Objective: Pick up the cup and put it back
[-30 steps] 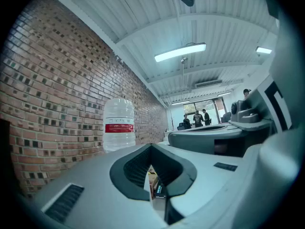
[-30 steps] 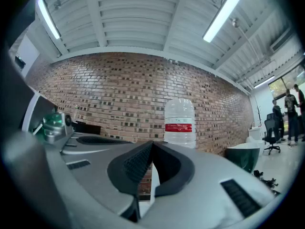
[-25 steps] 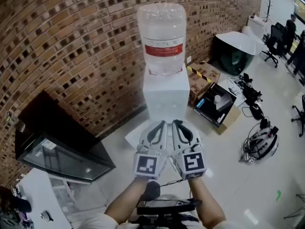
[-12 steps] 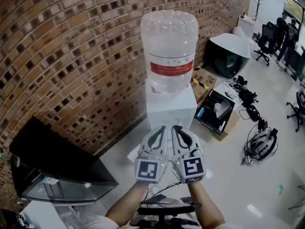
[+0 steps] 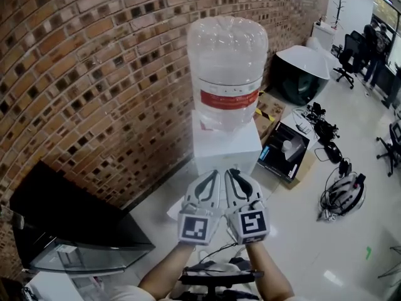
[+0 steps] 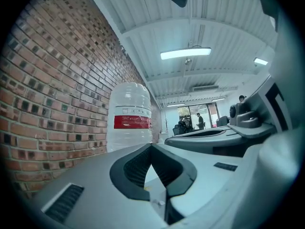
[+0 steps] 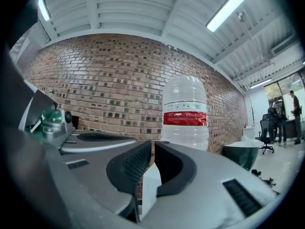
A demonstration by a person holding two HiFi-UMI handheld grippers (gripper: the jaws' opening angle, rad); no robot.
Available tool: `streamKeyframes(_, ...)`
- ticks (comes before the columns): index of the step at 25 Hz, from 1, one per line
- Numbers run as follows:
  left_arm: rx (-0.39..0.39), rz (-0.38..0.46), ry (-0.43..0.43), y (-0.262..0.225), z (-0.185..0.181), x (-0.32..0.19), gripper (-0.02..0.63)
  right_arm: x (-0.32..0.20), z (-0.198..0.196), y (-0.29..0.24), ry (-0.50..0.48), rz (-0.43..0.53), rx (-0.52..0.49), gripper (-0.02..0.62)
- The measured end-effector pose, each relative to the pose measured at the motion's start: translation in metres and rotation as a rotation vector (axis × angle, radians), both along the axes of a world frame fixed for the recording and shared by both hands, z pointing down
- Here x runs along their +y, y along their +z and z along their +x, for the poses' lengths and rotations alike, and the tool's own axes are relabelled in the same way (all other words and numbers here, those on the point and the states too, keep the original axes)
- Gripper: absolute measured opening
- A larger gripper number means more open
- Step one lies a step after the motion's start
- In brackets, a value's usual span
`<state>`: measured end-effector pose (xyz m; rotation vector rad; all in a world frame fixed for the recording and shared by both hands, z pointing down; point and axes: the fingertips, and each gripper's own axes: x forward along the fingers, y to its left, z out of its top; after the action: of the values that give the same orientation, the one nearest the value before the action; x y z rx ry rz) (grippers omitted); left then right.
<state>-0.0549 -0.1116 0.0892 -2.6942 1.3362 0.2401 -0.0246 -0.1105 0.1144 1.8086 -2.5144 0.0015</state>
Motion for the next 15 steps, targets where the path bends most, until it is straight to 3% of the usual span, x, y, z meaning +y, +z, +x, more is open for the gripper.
streamKeyframes(7,0.020,-0.002,-0.051,0.014,0.008,-0.019,-0.008,-0.022,0.015,0.020,-0.050,-0.003,0.060,0.028)
streamKeyframes(11,0.034,-0.036,-0.077,0.058,0.018,-0.028,-0.008,-0.034,0.028,0.066,-0.077,-0.024,0.080,0.028)
streamKeyframes(15,0.004,-0.019,-0.109,0.112,0.032,-0.033,-0.007,-0.039,0.038,0.123,-0.102,-0.035,0.077,0.028)
